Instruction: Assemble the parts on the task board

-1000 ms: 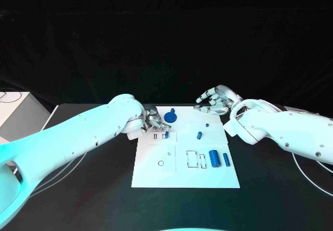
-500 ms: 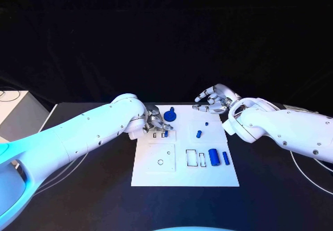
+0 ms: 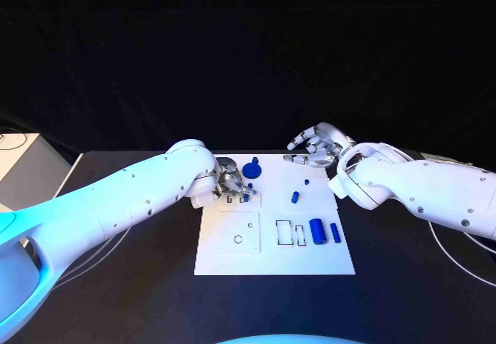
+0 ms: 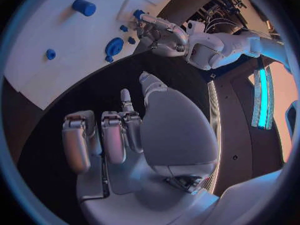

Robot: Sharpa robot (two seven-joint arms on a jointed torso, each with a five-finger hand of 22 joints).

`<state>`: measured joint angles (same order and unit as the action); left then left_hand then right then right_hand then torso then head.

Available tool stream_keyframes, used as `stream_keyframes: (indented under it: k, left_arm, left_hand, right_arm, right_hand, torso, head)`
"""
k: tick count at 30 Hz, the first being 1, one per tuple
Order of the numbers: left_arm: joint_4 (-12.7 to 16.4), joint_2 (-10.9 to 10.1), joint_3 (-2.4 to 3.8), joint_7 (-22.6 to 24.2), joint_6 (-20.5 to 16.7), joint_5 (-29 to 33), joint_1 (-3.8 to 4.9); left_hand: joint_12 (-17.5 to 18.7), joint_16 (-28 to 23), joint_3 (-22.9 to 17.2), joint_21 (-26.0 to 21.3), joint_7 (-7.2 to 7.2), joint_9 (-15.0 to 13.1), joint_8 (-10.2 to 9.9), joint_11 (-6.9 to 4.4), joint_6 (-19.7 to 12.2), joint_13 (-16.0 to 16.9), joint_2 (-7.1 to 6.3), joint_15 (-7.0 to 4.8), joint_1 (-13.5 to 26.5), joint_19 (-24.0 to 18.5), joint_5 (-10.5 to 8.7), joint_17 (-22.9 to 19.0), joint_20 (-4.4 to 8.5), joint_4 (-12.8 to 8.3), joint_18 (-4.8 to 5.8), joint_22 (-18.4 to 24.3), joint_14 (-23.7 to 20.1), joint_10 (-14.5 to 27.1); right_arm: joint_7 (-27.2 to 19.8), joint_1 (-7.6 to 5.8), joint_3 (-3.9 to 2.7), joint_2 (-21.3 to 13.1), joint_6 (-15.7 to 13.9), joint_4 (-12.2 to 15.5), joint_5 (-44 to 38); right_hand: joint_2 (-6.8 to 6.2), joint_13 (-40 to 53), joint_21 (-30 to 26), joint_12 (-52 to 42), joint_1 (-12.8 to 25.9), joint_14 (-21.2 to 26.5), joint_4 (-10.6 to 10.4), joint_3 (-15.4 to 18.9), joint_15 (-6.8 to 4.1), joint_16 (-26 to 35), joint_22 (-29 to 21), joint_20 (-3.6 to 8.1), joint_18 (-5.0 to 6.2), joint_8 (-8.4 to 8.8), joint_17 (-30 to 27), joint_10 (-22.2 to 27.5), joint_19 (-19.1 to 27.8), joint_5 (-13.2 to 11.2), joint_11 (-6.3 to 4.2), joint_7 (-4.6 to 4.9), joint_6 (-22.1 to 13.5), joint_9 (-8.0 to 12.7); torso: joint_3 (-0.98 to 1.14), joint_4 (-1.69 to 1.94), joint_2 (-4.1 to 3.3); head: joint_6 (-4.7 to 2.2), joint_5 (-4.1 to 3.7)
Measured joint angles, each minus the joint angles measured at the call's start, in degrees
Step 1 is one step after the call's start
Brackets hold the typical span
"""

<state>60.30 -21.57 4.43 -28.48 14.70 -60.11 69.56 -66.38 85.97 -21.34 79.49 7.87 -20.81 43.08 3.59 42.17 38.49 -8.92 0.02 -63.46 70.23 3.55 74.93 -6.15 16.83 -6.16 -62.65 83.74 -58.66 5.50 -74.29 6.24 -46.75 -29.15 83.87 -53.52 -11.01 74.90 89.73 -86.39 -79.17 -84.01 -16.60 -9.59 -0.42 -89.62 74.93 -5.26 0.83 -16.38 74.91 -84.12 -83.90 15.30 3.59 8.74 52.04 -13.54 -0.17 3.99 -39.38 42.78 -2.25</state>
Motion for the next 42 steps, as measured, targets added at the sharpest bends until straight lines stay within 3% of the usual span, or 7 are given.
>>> stream_keyframes:
  k: [15,19,28,32,36,41,42]
  left_arm:
    - [-0.10,-0.08,-0.16,0.00,0.58,0.55,-0.01]
    - [-0.08,-0.08,-0.17,0.03,0.51,0.98,-0.01]
    - [0.00,-0.18,-0.17,0.60,-0.50,2.63,-0.01]
    - [0.35,-0.54,-0.19,0.97,-1.20,3.66,-0.02]
    - [0.96,-1.19,-0.19,1.28,-1.98,4.77,-0.06]
    - [2.11,-2.28,-0.19,1.52,-3.17,6.22,-0.10]
    - [2.52,-2.63,-0.18,1.55,-3.51,6.59,-0.11]
  left_hand:
    - [0.00,0.00,-2.28,0.00,0.00,-0.88,0.40,-0.01,0.00,-0.24,2.03,0.00,-3.00,0.00,0.00,0.00,0.00,-0.29,0.00,0.00,0.00,0.40]
    - [0.14,0.00,-5.44,0.00,-0.21,-1.49,0.81,-0.21,-0.20,-0.41,2.60,0.00,-5.77,0.00,0.00,0.00,0.00,-0.79,-0.01,0.00,0.00,0.61]
    - [0.32,0.00,-13.67,0.00,-0.35,-3.05,1.93,-0.42,-0.47,-0.57,1.93,-0.20,-9.33,-0.22,-0.08,-0.01,0.22,-2.67,0.01,0.06,0.20,0.81]
    - [0.32,0.00,-17.29,0.00,-0.96,-3.13,3.42,-1.05,-0.52,-0.40,2.05,-0.75,-9.44,-0.53,-0.42,-0.01,0.53,-3.97,-0.01,0.06,0.29,0.18]
    - [0.32,0.00,-19.49,0.30,-1.55,-3.13,4.04,-1.36,-1.40,-0.36,2.01,-0.85,-9.41,-0.53,-0.19,-0.01,0.53,-1.88,0.00,-0.12,0.20,-0.14]
    - [0.03,0.00,-20.66,0.30,-1.53,-3.13,8.71,-1.54,-1.74,0.75,1.22,-0.85,-6.39,-0.73,-0.17,-0.01,0.73,-0.72,-0.01,-0.27,0.20,-1.18]
    - [-0.38,0.00,-21.93,0.30,-1.53,-3.13,9.14,-1.62,-1.74,1.19,1.22,-0.95,-5.71,-0.74,-0.17,-0.01,0.73,-1.59,-0.01,-0.23,0.31,-1.51]
  right_arm:
    - [0.11,0.01,0.00,0.17,0.21,-0.21,-0.18]
    - [0.14,0.02,0.00,0.22,0.25,-0.27,-0.20]
    - [0.20,0.06,0.01,0.43,0.36,-0.53,-0.24]
    - [0.23,0.13,0.01,0.47,0.45,-0.65,-0.25]
    - [0.24,0.18,0.01,0.47,0.53,-0.72,-0.25]
    - [0.27,0.26,0.01,0.38,0.65,-0.77,-0.26]
    - [0.27,0.28,0.01,0.35,0.68,-0.77,-0.27]
  right_hand:
    - [0.00,0.04,0.00,0.00,0.00,0.00,0.00,0.00,0.00,0.00,0.01,0.00,0.00,0.00,0.00,0.00,0.00,0.00,0.00,0.00,0.00,0.00]
    - [0.00,0.04,0.00,0.00,0.00,0.00,0.16,-0.16,0.00,0.00,0.01,0.00,0.00,0.00,0.00,0.21,0.00,0.00,0.21,0.00,0.00,0.00]
    - [0.00,0.03,0.00,0.00,0.00,0.00,0.16,-0.16,0.00,0.00,0.01,0.00,0.00,0.00,0.00,0.21,0.00,0.00,0.21,0.00,0.00,0.04]
    - [0.00,0.03,0.00,0.00,0.00,0.00,0.16,-0.16,0.00,0.00,0.00,0.00,0.00,0.00,0.00,0.21,0.00,0.00,0.21,0.00,0.00,0.04]
    - [0.00,0.02,0.00,0.00,0.00,0.00,0.16,-0.16,0.00,0.00,0.00,0.00,0.00,0.00,0.00,0.21,0.00,0.00,0.21,0.00,0.01,0.04]
    - [0.00,0.02,0.00,0.00,0.00,0.00,0.16,-0.16,0.00,0.00,0.00,0.00,0.00,0.00,-0.01,0.21,0.00,0.00,0.21,0.00,0.00,0.04]
    - [0.00,0.02,0.00,0.00,0.00,0.00,0.16,-0.16,0.00,0.00,0.00,0.00,0.00,0.00,0.00,0.21,0.00,0.00,0.21,0.00,0.01,0.04]
  torso:
    - [-0.01,0.05,0.08]
    - [-0.01,0.04,0.08]
    - [0.01,0.09,0.07]
    - [0.05,0.07,0.07]
    - [0.05,0.07,0.06]
    - [0.05,0.10,0.11]
    - [0.05,0.10,0.12]
  head:
    - [0.19,-0.02]
    - [0.23,-0.02]
    - [0.34,-0.02]
    - [0.34,-0.02]
    - [0.32,0.00]
    - [0.25,-0.08]
    - [0.20,-0.09]
